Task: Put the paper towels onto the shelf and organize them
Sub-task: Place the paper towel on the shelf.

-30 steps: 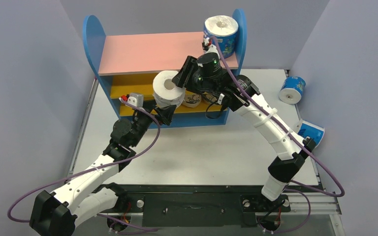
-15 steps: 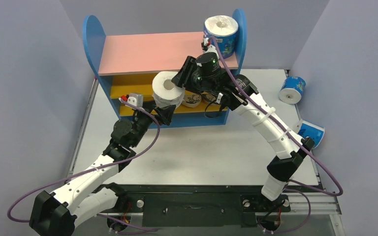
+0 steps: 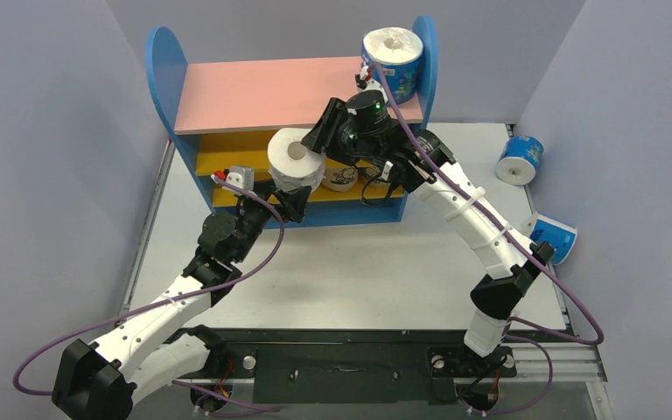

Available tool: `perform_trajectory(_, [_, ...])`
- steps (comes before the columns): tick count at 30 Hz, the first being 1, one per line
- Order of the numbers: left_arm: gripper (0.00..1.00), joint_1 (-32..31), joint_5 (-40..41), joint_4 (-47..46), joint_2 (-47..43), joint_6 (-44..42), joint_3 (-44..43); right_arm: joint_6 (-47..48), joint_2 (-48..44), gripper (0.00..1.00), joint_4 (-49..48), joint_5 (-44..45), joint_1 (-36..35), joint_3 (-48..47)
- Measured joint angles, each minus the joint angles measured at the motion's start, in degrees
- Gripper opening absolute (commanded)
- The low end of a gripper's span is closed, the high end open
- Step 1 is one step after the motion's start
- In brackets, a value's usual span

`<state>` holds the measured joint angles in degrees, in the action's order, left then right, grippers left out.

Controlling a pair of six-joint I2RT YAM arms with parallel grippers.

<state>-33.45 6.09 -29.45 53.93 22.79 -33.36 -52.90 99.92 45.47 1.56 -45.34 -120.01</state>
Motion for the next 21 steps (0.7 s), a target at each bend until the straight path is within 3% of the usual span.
perform_trajectory(14, [0.96,0.00,1.22,3.89,-7.37,-2.62,-0.37,-1.27,1.51,0.42,-2.56,0.00,0.68,-0.68])
perform_trajectory(21, [0.96,0.00,1.16,2.03,-4.66,-4.33,-1.73,-2.03,3.06,0.45,-3.48,0.11,1.05,-2.08])
